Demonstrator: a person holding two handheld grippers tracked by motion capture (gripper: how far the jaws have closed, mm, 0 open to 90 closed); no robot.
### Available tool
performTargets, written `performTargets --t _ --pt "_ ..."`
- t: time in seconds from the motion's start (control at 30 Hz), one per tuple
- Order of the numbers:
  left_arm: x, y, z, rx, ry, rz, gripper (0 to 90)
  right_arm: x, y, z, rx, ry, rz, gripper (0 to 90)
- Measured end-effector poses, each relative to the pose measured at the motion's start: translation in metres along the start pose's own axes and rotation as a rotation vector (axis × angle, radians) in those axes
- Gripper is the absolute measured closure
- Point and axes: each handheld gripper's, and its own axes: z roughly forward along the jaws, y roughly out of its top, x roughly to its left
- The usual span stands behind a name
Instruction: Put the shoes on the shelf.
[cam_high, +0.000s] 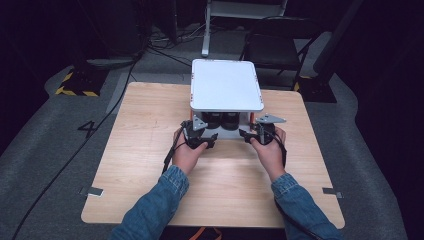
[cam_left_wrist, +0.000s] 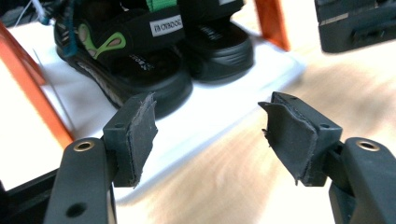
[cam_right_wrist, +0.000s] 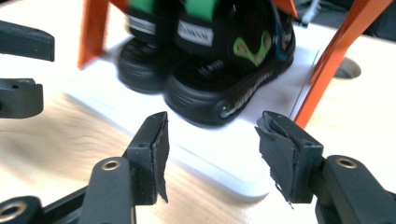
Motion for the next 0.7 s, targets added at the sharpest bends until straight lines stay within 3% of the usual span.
performTargets --t 0.1,0.27,0.4,0.5,0.57,0.63,0.7 --pt "-0.006 0.002 -0.024 -0.006 -0.003 0.023 30.3 0.0 0.003 -0.022 -0.028 0.026 -0.006 39.3" --pt "-0.006 -0.002 -0.061 0.017 -0.021 0.006 25.3 -0.004 0.001 -0.057 -0.065 0.076 -0.007 29.6" --pt "-0.001 -0.01 -0.089 0.017 -0.002 -0.006 21.9 -0.012 -0.003 -0.083 -0.068 0.116 0.008 19.6" --pt "0.005 -0.018 -0.107 0.018 -0.002 -0.016 20.2 -0.019 -0.009 -0.1 -0.074 0.148 0.024 18.7" --pt "0.01 -0.021 -0.117 0.044 -0.003 0.004 18.7 -0.023 -0.01 -0.11 -0.055 0.186 -0.004 18.0" --pt "0.015 -0.023 -0.129 0.056 -0.004 -0.002 17.8 -0.026 -0.012 -0.12 -0.081 0.243 0.023 15.6" --pt "0.024 -0.026 -0.137 0.084 0.007 0.009 16.2 -0.03 -0.014 -0.128 -0.074 0.24 0.027 15.7"
